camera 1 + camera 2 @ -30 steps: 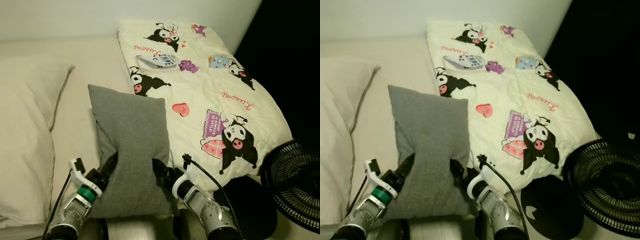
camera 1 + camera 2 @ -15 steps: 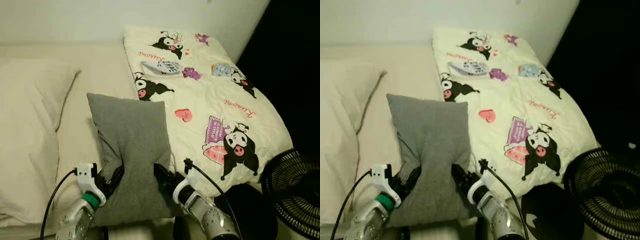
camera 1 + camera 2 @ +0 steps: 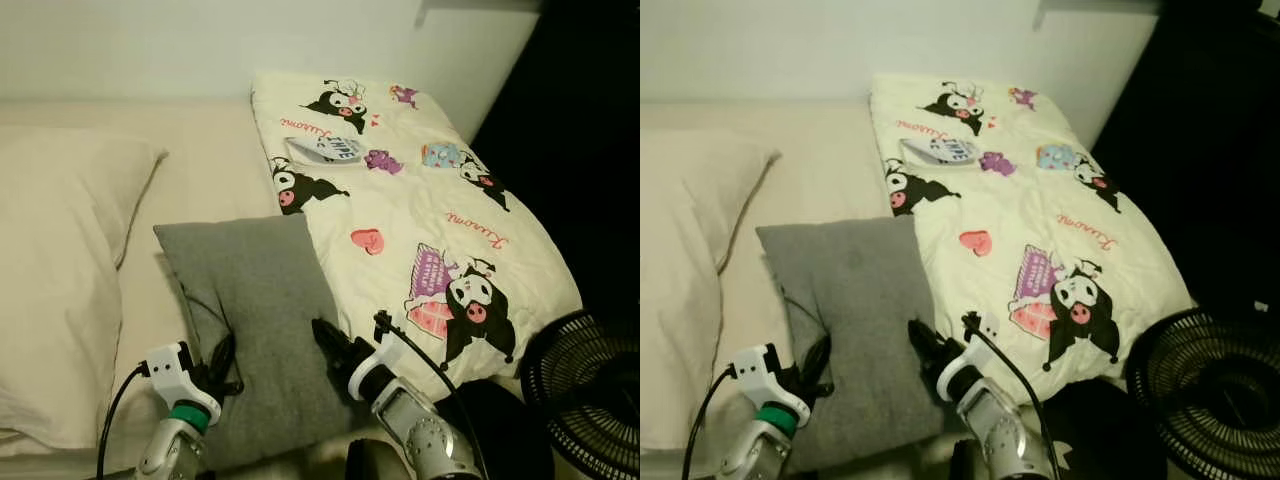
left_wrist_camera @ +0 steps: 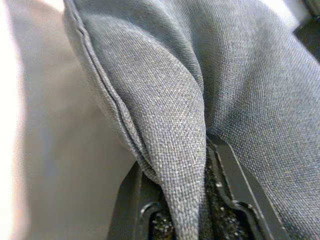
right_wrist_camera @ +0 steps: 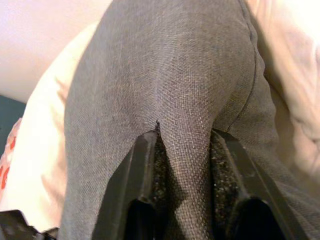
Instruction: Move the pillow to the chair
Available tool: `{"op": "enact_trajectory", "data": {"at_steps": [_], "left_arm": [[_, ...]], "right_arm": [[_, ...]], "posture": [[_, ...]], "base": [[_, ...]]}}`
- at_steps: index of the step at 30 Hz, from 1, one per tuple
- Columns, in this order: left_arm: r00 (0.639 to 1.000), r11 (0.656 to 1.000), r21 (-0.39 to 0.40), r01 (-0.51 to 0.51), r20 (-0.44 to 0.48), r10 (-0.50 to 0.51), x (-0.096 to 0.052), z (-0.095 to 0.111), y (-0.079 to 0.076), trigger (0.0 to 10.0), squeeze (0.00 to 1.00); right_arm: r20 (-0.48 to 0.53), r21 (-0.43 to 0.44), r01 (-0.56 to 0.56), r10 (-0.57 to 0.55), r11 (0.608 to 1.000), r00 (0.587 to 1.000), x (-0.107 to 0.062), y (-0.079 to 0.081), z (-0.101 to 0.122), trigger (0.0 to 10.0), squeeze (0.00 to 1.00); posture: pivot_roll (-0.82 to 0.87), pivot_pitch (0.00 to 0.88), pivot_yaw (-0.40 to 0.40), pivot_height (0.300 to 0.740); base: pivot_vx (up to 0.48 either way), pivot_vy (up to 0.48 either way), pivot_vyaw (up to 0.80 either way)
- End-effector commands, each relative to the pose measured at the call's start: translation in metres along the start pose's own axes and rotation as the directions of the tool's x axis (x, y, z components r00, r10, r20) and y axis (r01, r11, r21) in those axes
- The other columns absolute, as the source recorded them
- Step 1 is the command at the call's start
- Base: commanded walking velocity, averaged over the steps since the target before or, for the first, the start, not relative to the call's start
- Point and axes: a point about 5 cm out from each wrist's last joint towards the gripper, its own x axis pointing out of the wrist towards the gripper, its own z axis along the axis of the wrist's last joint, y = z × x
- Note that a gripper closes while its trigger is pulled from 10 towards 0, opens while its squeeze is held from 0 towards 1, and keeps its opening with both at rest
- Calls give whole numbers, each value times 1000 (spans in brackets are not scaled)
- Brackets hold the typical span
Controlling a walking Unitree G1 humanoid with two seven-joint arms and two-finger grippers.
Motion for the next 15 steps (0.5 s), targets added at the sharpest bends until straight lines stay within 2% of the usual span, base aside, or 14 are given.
{"op": "enact_trajectory", "data": {"at_steps": [1, 12, 15], "left_arm": [[997, 997, -16, 79, -7, -80, 5, -6, -28, 0, 0], [996, 995, 46, 88, 20, -88, 3, 5, -39, 0, 0], [992, 993, 59, 107, 63, -110, 1, 16, -49, 0, 0]], "right_arm": [[-10, 86, -87, 88, 992, 996, 9, 24, -18, 0, 0], [-67, 87, -66, 71, 994, 995, 7, 26, -24, 0, 0], [-62, -49, -93, 90, 994, 994, 6, 35, -19, 0, 0]], "posture": [[45, 69, -72, 596], [48, 65, -60, 596], [48, 63, -59, 596]], "base": [[0, 0, 0], [0, 0, 0], [0, 0, 0]]}}
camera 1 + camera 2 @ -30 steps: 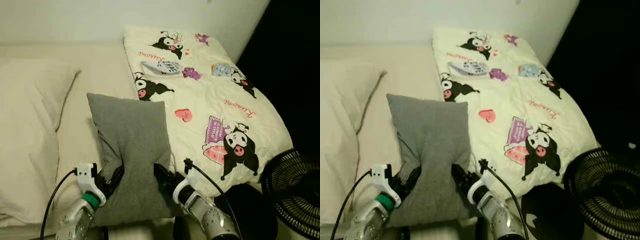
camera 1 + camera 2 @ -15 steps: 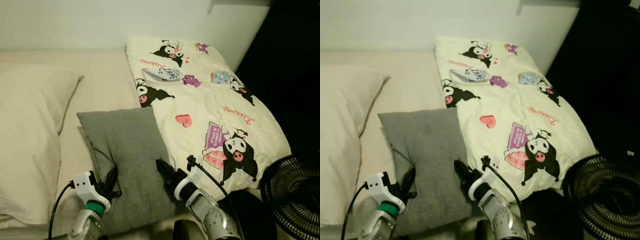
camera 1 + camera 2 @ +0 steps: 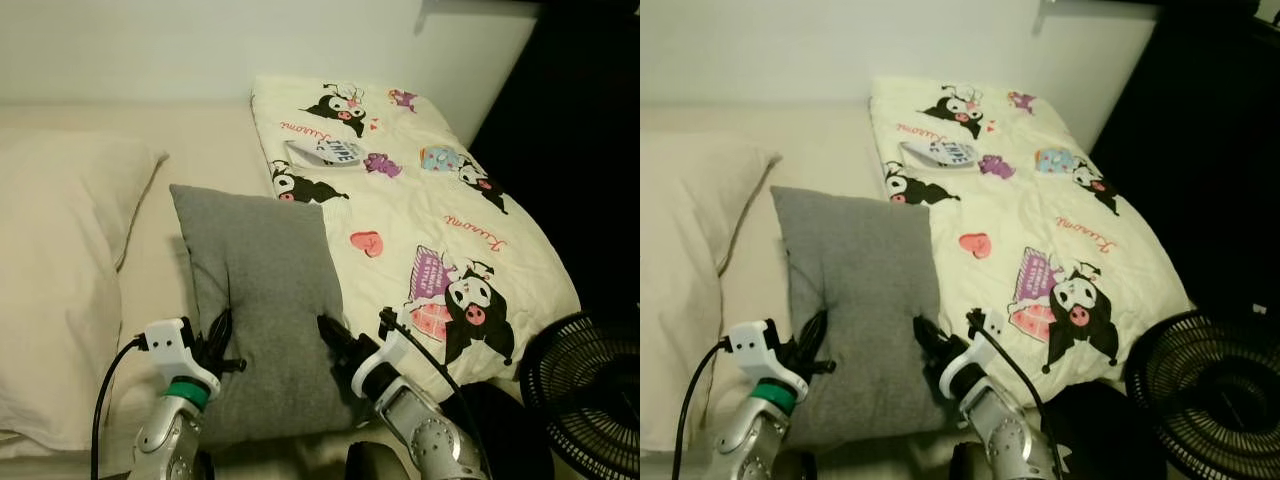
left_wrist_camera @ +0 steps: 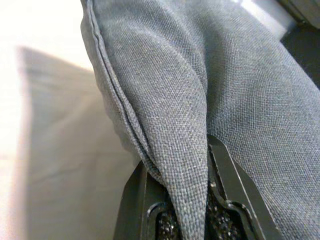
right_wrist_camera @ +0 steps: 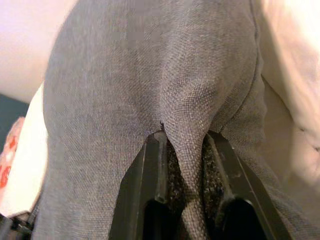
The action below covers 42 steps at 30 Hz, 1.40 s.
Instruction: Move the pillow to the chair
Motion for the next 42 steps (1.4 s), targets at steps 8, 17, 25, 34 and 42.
{"op": "enact_trajectory", "data": {"at_steps": [8, 17, 25, 34, 42], "left_arm": [[997, 996, -24, 81, 18, -81, -5, 3, -45, 10000, 0], [998, 997, 34, 70, -3, -70, -13, 3, -51, 10000, 0], [998, 993, 101, 66, -4, -66, -15, 9, -49, 10000, 0], [998, 990, 127, 69, -8, -69, -16, 11, -50, 10000, 0], [998, 988, 142, 58, -7, -58, -16, 16, -50, 10000, 0]], "right_arm": [[0, -221, -73, 75, 973, 997, 8, 36, -9, 10000, 0], [-6, -300, -60, 61, 952, 998, 4, 38, -12, 10000, 0], [31, -264, -40, 50, 964, 998, 3, 40, -10, 10000, 0], [36, -228, -50, 60, 972, 998, 3, 42, -10, 10000, 0], [27, -223, -72, 80, 972, 996, 3, 45, -11, 10000, 0]], "posture": [[51, 65, -55, 596], [53, 68, -54, 601], [56, 73, -51, 641], [58, 77, -49, 661], [60, 72, -46, 686]], "base": [[0, 0, 0], [0, 0, 0], [0, 0, 0], [0, 0, 0], [0, 0, 0]]}}
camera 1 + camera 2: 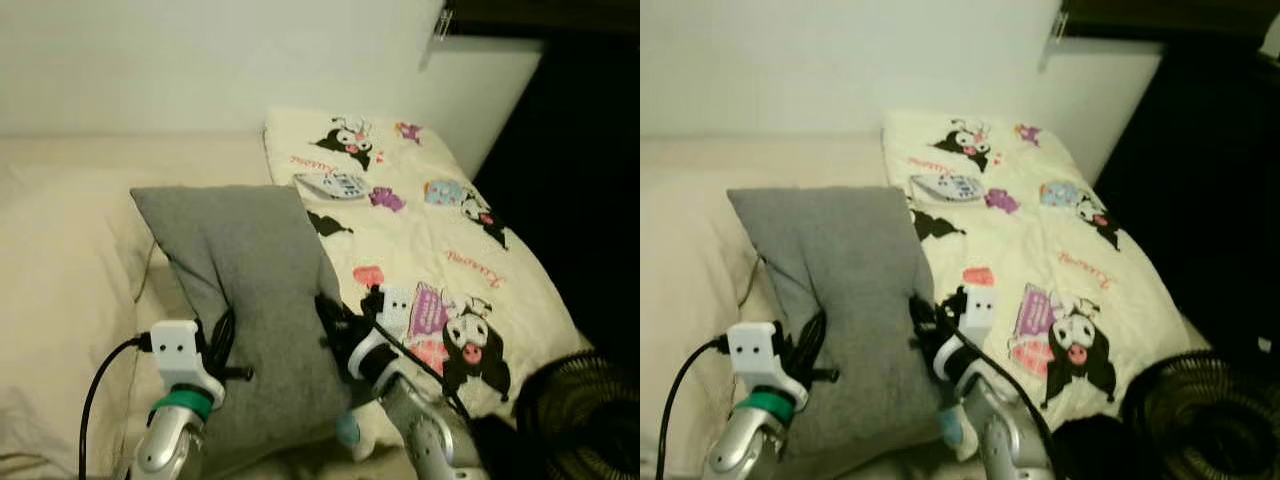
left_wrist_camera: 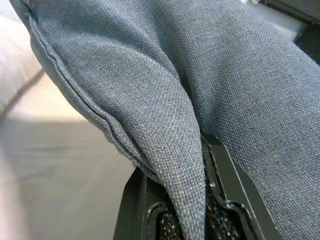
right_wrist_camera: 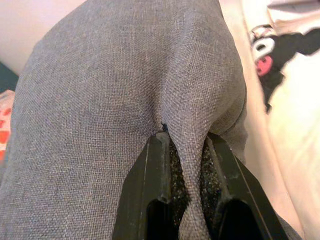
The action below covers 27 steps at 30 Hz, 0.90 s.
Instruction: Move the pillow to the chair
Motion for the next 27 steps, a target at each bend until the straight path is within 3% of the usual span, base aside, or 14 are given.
{"op": "enact_trajectory", "data": {"at_steps": [1, 15, 27], "left_arm": [[996, 996, -21, 85, 12, -84, 3, 3, -23, 10000, 0], [996, 997, 2, 83, 38, -83, 8, 12, -22, 10000, 0], [996, 997, -29, 72, 49, -70, 10, 16, -23, 10000, 0]], "right_arm": [[-21, 99, -84, 87, 992, 996, 1, 29, -21, 10000, 0], [-8, 112, -74, 75, 991, 997, 1, 28, -19, 10000, 0], [-27, 73, -46, 48, 996, 998, 0, 24, -19, 10000, 0]], "posture": [[60, 72, -46, 686], [55, 71, -35, 740], [49, 61, -31, 740]], "base": [[0, 0, 0], [0, 0, 0], [0, 0, 0]]}}
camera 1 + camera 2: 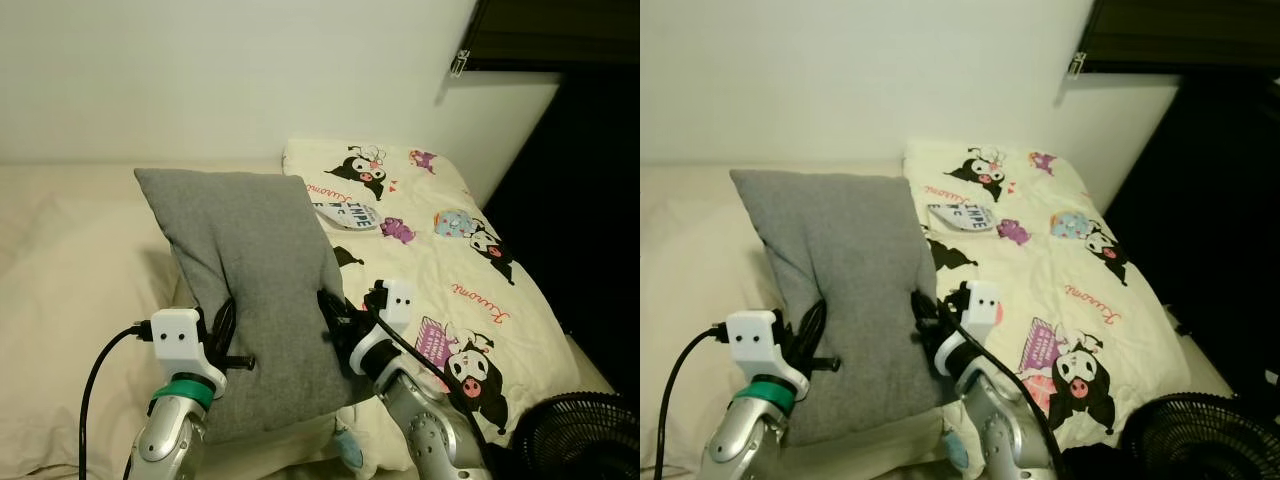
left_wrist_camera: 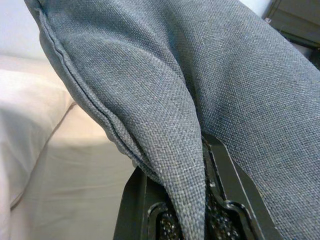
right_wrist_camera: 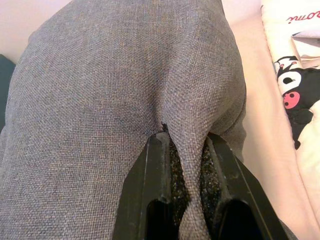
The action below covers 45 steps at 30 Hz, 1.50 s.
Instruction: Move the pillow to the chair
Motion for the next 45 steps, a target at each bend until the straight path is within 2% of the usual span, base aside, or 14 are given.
{"op": "enact_trajectory", "data": {"at_steps": [1, 5, 10, 15, 21, 33, 39, 45], "left_arm": [[997, 997, -35, 70, 33, -68, 5, 7, -19, 10000, 0], [997, 997, -39, 65, 41, -63, 6, 8, -19, 10000, 0], [997, 997, -40, 73, 40, -72, 6, 8, -20, 10000, 0], [997, 996, -46, 80, 25, -79, 7, 7, -22, 10000, 0], [994, 995, -10, 103, 32, -103, 8, 9, -25, 10000, 0], [992, 992, -13, 124, 30, -123, 12, 10, -28, 10000, 0], [987, 987, 23, 160, 19, -160, 22, 13, -28, 10000, 0], [985, 983, 58, 173, -24, -171, 29, 13, -25, 10000, 0]], "right_arm": [[-44, 62, -49, 52, 997, 998, 0, 22, -24, 10000, 0], [-11, 10, -24, 24, 1000, 1000, -1, 19, -21, 10000, 0], [3, -3, 1, -1, 1000, 1000, 0, 17, -18, 10000, 0], [8, -10, 12, -12, 1000, 1000, 1, 15, -17, 10000, 0], [20, -17, 22, -22, 1000, 1000, 1, 14, -16, 10000, 0], [36, -32, 36, -35, 999, 999, 0, 12, -15, 10000, 0], [76, -37, 92, -89, 995, 993, -2, 9, -18, 10000, 0], [112, -26, 137, -134, 990, 985, -3, 7, -19, 10000, 0]], "posture": [[49, 61, -33, 740], [49, 60, -31, 740], [49, 60, -30, 740], [49, 62, -30, 740], [46, 68, -26, 740], [41, 66, -14, 740], [51, 51, 70, 740], [67, 40, 113, 740]], "base": [[0, 0, 0], [0, 0, 0], [0, 0, -101], [0, 0, -800], [0, 0, -800], [0, 0, -800], [0, 0, -800], [0, 0, -800]]}}
